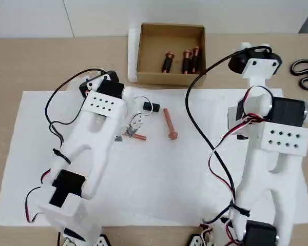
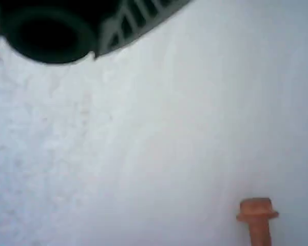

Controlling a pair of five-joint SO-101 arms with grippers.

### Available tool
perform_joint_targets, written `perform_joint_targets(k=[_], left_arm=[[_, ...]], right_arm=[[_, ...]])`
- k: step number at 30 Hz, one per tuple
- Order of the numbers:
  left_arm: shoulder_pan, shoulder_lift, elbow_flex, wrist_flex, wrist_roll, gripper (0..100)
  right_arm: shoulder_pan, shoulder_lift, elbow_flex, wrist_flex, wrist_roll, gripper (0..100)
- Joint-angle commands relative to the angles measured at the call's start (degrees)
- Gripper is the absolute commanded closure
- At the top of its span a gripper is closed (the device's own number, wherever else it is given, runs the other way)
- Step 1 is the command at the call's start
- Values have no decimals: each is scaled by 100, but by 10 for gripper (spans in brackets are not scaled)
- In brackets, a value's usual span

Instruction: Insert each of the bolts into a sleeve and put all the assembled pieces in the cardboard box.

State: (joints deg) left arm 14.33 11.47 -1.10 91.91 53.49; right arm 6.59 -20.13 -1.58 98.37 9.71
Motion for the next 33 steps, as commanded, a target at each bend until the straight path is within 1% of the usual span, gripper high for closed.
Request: perform_joint_targets(k=[1, 3, 5, 9, 11, 22, 29, 31, 33], left_arm=[[-97, -325, 198, -580, 114, 916], [-202, -316, 400, -905, -79, 912], [-273, -316, 637, -1222, -167, 881], [-273, -316, 1059, -1574, 220, 790], [-264, -316, 1218, -1723, 369, 768], [-466, -316, 1754, -2699, 756, 768], [-501, -316, 2185, -3191, 844, 769], [-501, -316, 2193, -3209, 897, 785], [-492, -316, 2193, -3209, 897, 829]], right_arm=[[-22, -207, -53, -31, -9, 995], [-22, -207, -53, -31, -9, 995], [-22, -207, -44, -31, -9, 995], [-31, -207, -44, -22, -9, 995], [-31, -207, -44, -22, -9, 995], [-31, -207, -35, -22, -105, 995], [-31, -207, -35, -31, -114, 995], [-31, -207, -35, -31, -114, 995], [-31, -207, -35, -31, -114, 995]])
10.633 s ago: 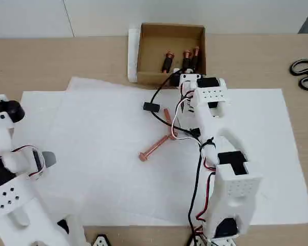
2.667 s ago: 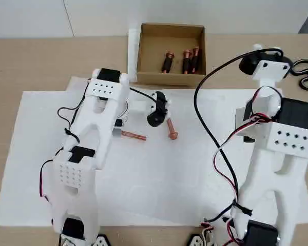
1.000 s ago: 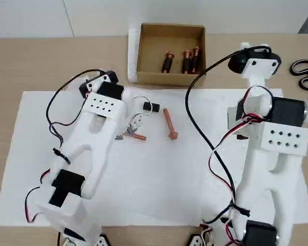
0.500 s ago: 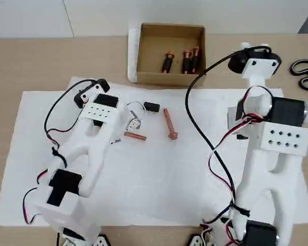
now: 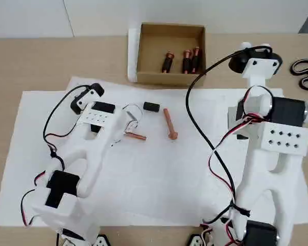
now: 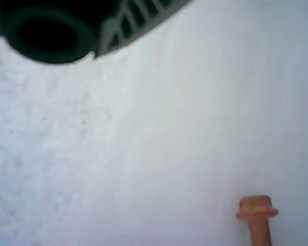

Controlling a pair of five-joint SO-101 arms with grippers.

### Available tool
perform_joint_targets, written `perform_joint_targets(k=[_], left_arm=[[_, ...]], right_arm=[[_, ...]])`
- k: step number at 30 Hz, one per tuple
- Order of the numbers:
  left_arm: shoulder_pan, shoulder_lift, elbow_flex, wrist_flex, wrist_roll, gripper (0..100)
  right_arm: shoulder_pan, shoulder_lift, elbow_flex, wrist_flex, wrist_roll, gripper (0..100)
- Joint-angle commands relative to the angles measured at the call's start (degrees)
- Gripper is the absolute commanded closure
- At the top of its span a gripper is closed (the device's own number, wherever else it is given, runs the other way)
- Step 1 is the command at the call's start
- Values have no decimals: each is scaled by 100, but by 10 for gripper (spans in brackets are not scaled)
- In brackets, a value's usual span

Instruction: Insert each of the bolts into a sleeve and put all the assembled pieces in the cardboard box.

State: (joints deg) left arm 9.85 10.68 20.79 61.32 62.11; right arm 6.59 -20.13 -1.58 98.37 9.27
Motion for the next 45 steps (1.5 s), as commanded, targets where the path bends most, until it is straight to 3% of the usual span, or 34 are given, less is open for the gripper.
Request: perform_joint_targets(k=[1, 7, 15, 20, 27, 31, 41, 45], left_arm=[[-44, -237, 4, -149, 35, 855], [0, -237, -4, -149, 35, 994], [9, -281, -4, -114, -9, 994], [-53, -299, -435, 193, -1503, 994], [-176, -246, -1587, 1626, -4774, 994], [-167, -246, -1648, 1916, -6004, 993], [-211, -237, -971, 1327, -6673, 984], [-211, -237, -936, 1327, -6664, 878]], right_arm=[[-31, -207, -35, -31, -70, 995], [-31, -207, -35, -31, -79, 995], [-31, -207, -35, -31, -79, 995], [-31, -207, -35, -31, -79, 995], [-31, -207, -35, -31, -79, 995], [-31, -207, -35, -31, -79, 995], [-31, -207, -35, -31, -79, 995], [-31, -207, -35, -31, -79, 995]])
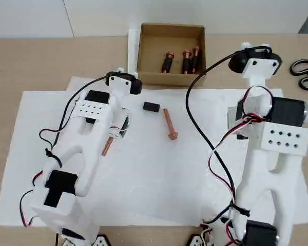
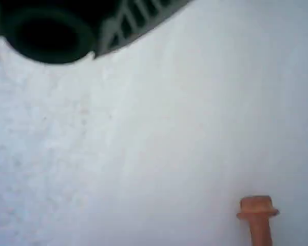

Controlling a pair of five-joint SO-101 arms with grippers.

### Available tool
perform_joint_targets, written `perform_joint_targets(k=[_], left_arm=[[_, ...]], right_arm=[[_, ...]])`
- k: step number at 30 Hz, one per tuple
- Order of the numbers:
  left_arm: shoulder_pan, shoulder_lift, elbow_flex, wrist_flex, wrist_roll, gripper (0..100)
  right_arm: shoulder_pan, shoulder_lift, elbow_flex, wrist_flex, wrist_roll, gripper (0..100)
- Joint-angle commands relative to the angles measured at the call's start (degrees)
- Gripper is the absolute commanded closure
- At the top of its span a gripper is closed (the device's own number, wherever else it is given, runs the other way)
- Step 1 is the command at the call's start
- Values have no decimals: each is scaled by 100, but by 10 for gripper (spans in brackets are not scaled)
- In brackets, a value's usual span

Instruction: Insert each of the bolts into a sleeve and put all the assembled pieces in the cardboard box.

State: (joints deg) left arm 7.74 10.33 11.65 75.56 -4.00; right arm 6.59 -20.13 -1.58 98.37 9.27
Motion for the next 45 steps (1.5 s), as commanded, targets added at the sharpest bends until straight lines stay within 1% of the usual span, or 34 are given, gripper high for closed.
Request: perform_joint_targets(k=[1, 6, 12, 18, 20, 24, 31, 36, 45], left_arm=[[0, -202, -22, -114, -53, 867], [0, -88, -22, -211, -62, 870], [-167, 800, -48, -457, -44, 870], [-369, 853, -48, -475, -35, 871], [-325, 853, -48, -466, -26, 894], [-273, 853, -84, -457, 114, 976], [-255, 853, -145, -404, 141, 985], [-44, 853, -549, 97, 141, 986], [659, 853, -2035, 1310, 325, 986]], right_arm=[[-31, -207, -35, -31, -79, 995], [-31, -207, -35, -31, -79, 995], [-31, -207, -35, -31, -79, 995], [-31, -207, -35, -31, -79, 995], [-31, -207, -35, -31, -79, 995], [-31, -207, -35, -31, -79, 995], [-31, -207, -35, -31, -79, 995], [-31, -207, -35, -48, -79, 995], [-31, -207, -35, -48, -79, 995]])
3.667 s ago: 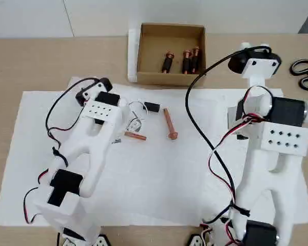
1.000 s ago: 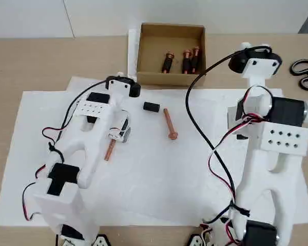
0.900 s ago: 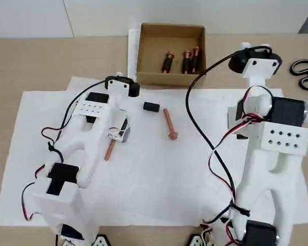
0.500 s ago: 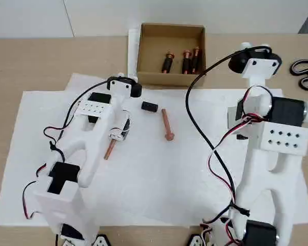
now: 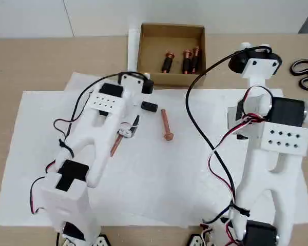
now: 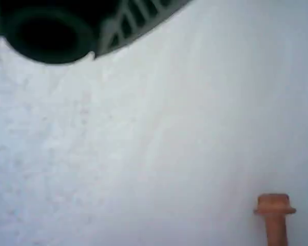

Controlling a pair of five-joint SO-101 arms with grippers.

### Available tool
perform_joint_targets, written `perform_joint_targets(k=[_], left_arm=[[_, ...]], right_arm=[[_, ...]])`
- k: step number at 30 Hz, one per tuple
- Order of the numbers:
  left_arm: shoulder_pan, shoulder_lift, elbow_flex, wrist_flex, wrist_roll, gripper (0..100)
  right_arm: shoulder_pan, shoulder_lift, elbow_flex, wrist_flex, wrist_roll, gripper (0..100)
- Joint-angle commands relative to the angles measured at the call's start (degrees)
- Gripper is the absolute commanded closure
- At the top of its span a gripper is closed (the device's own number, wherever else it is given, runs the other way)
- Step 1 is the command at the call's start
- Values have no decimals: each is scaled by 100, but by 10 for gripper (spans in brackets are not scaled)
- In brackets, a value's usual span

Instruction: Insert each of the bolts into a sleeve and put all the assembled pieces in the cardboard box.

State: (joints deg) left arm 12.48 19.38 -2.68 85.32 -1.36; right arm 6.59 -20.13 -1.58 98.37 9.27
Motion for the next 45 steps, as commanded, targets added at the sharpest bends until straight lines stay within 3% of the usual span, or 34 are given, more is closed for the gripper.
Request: perform_joint_targets(k=[1, 8, 13, 20, 24, 27, 31, 37, 45], left_arm=[[220, -53, -752, 457, 62, 986], [-105, -53, -2009, 1327, -237, 985], [-510, -62, -2624, 1521, -9, 985], [-413, -589, -2668, 1495, 123, 995], [-387, -1345, -2677, 1037, 923, 995], [-387, -1820, -2651, 457, 1284, 994], [-387, -2224, -2651, -9, 1327, 994], [-387, -2382, -2651, -26, 1653, 994], [-387, -2382, -2651, -26, 1785, 994]], right_arm=[[-31, -207, -35, -48, -79, 995], [-215, -277, -62, -110, -97, 991], [-840, -1622, 141, -523, -62, 987], [-1200, -4031, 2585, -2193, 9, 987], [-1147, -4822, 4176, -3600, -9, 987], [-1015, -5121, 4756, -4022, 18, 988], [-1033, -5464, 5134, -4013, -35, 988], [-1200, -6360, 5530, -3952, -44, 988], [-2088, -7574, 5644, -2738, -35, 988]])
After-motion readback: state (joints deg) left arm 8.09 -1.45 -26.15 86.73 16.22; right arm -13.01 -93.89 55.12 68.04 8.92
